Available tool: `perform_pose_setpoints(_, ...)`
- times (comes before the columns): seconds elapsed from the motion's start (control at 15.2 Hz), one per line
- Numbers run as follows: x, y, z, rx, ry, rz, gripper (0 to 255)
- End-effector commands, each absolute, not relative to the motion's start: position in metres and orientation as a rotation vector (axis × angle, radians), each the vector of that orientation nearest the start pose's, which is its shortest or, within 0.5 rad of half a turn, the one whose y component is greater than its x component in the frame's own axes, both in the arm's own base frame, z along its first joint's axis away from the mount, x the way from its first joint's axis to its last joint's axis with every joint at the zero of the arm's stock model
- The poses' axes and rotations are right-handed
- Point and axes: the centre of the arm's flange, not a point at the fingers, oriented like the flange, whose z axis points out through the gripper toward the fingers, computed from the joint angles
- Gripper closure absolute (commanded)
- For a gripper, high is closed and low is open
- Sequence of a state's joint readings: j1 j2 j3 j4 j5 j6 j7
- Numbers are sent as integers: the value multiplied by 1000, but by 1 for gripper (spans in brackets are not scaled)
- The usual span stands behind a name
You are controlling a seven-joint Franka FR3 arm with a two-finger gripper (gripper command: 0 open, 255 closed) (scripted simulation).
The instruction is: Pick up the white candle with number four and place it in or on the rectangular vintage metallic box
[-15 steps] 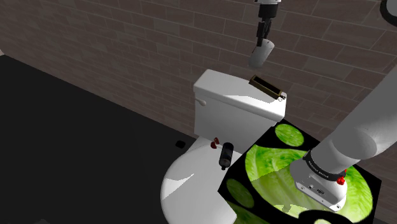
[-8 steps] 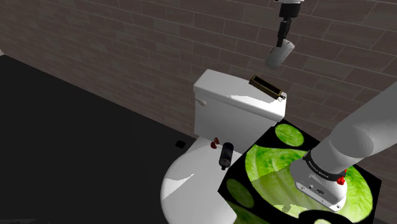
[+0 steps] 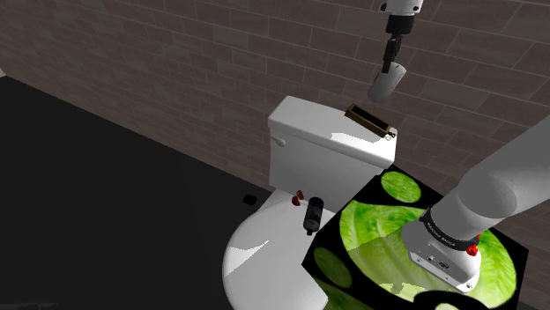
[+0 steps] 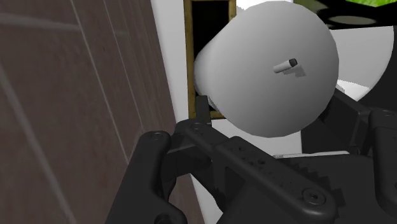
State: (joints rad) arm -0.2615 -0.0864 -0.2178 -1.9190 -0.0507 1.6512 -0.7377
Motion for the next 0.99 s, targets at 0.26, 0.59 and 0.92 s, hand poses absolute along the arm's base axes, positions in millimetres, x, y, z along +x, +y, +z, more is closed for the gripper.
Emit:
perform_pose_setpoints(0.26, 453, -246, 471, -3012, -404, 286, 255)
perform_pose_setpoints(0.59, 453, -246, 445, -3012, -404, 286, 255)
perform_pose_setpoints(0.92, 453, -246, 423, -3012, -404, 286, 255)
